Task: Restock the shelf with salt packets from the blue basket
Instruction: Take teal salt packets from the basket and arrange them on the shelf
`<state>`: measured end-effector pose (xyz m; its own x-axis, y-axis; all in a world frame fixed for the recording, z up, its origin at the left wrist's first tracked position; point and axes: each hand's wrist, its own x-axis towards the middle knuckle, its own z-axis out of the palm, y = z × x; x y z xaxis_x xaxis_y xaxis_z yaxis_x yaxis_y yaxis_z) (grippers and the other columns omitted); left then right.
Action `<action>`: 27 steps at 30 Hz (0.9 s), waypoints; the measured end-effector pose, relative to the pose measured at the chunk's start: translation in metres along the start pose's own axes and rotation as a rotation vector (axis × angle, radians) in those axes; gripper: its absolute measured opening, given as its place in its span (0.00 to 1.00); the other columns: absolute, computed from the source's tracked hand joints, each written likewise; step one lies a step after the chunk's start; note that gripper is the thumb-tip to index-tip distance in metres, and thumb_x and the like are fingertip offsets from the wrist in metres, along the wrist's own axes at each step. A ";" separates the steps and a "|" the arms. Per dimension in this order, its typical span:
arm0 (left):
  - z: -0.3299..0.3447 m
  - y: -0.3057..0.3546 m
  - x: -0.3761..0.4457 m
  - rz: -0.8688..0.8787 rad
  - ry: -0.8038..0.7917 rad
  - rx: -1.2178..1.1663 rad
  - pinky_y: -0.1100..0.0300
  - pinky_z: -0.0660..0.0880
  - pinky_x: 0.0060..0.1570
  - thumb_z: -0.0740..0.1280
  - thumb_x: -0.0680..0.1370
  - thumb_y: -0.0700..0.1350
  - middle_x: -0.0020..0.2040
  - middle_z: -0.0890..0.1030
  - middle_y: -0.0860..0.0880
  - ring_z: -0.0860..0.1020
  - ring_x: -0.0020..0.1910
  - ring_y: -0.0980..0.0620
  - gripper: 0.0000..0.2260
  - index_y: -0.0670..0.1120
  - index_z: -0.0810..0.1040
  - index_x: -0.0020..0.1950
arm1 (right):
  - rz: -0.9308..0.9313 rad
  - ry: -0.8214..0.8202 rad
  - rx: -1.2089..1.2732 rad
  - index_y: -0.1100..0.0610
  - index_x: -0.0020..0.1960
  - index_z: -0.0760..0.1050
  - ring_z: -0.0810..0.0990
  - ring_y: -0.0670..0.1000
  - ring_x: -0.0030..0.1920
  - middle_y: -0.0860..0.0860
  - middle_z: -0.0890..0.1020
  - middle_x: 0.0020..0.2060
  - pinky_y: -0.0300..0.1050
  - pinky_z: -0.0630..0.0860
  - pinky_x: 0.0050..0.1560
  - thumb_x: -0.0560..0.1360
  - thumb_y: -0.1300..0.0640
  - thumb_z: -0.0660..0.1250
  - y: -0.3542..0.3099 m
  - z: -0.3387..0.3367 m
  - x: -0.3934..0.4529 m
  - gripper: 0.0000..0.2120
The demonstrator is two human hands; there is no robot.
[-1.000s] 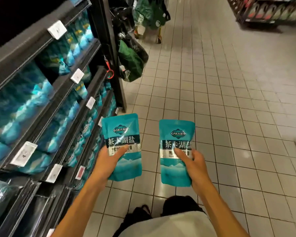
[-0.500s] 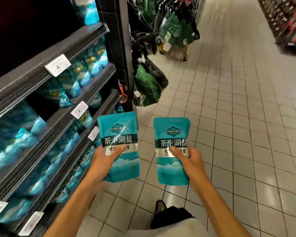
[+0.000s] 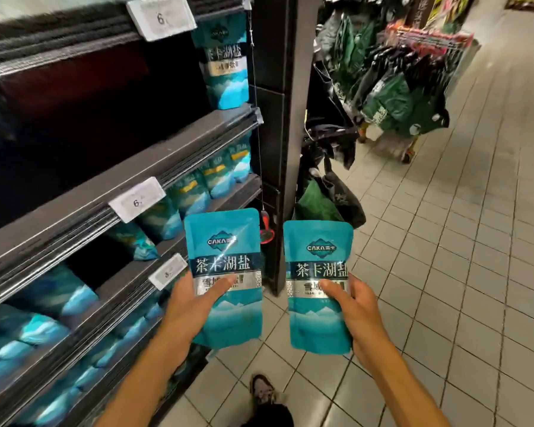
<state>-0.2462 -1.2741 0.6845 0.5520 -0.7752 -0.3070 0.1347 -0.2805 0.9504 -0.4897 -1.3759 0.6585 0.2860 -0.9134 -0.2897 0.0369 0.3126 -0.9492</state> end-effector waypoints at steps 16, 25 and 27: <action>-0.035 0.172 0.159 0.315 0.223 -0.102 0.48 0.82 0.50 0.76 0.75 0.46 0.53 0.87 0.50 0.86 0.52 0.46 0.12 0.51 0.81 0.57 | -0.367 -0.408 0.021 0.58 0.58 0.81 0.86 0.55 0.50 0.57 0.87 0.53 0.48 0.83 0.49 0.75 0.59 0.73 -0.174 0.152 0.226 0.12; -0.076 0.216 0.216 0.230 0.350 -0.195 0.60 0.82 0.41 0.72 0.76 0.40 0.42 0.88 0.49 0.85 0.38 0.55 0.07 0.46 0.88 0.40 | -0.438 -0.532 0.028 0.65 0.60 0.77 0.83 0.53 0.54 0.53 0.86 0.52 0.53 0.80 0.60 0.76 0.66 0.71 -0.222 0.248 0.309 0.13; -0.080 0.217 0.224 0.290 0.372 -0.203 0.55 0.82 0.51 0.74 0.74 0.41 0.51 0.87 0.45 0.86 0.48 0.49 0.09 0.42 0.86 0.53 | -0.477 -0.550 -0.055 0.56 0.51 0.78 0.83 0.48 0.48 0.45 0.85 0.42 0.47 0.81 0.54 0.75 0.64 0.73 -0.221 0.258 0.323 0.08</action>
<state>-0.0278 -1.4634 0.8260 0.8409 -0.5406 -0.0261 0.0695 0.0600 0.9958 -0.1584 -1.6725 0.8068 0.6909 -0.6796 0.2468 0.2338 -0.1130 -0.9657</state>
